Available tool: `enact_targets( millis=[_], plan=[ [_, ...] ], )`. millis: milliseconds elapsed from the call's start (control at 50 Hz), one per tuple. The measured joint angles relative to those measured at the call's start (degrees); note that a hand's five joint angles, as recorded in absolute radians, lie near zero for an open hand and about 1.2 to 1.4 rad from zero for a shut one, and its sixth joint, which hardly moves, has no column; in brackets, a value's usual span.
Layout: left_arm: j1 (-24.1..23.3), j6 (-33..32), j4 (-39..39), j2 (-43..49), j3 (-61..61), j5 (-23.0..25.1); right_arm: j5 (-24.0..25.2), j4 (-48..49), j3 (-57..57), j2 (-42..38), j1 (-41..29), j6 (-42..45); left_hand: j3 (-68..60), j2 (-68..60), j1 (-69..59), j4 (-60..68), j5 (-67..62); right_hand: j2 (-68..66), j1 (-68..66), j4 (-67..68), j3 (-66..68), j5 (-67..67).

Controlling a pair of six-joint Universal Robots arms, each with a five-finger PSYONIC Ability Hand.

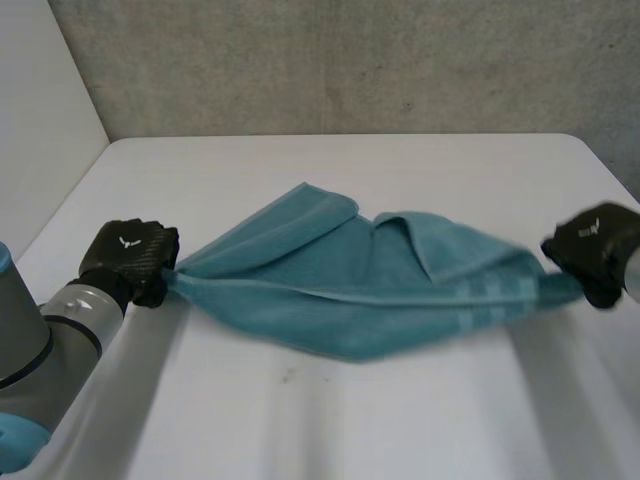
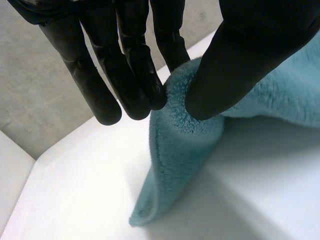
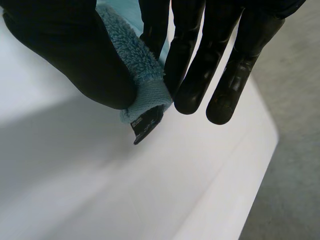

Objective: Fold the laundry

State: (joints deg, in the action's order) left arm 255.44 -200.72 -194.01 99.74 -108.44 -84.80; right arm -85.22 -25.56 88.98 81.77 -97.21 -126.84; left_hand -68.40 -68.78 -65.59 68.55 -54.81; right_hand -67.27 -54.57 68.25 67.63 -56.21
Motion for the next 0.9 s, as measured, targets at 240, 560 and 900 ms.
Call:
enact_targets(
  millis=[240,560,900],
  plan=[
    [-0.8,-5.49,2.27,9.53,6.46,-0.1,-1.51,4.34,-2.93,-8.55,-0.52,2.5,-0.01,-0.01,0.0,0.0,0.0,0.0,0.0,0.0,0.08,-0.05],
    [-2.19,-10.03,-17.53,11.12,48.04,-0.99,-7.32,25.29,-49.4,-13.97,-3.21,-29.08,-0.12,-0.07,0.0,0.03,0.0,0.0,-0.08,0.03,0.18,-0.05],
    [-1.12,-7.45,-21.59,4.58,15.8,-2.16,6.86,43.75,-2.38,2.16,-2.01,-32.46,-0.12,-0.09,0.0,0.02,0.0,-0.28,-0.08,0.04,0.37,-0.46]
  ],
)
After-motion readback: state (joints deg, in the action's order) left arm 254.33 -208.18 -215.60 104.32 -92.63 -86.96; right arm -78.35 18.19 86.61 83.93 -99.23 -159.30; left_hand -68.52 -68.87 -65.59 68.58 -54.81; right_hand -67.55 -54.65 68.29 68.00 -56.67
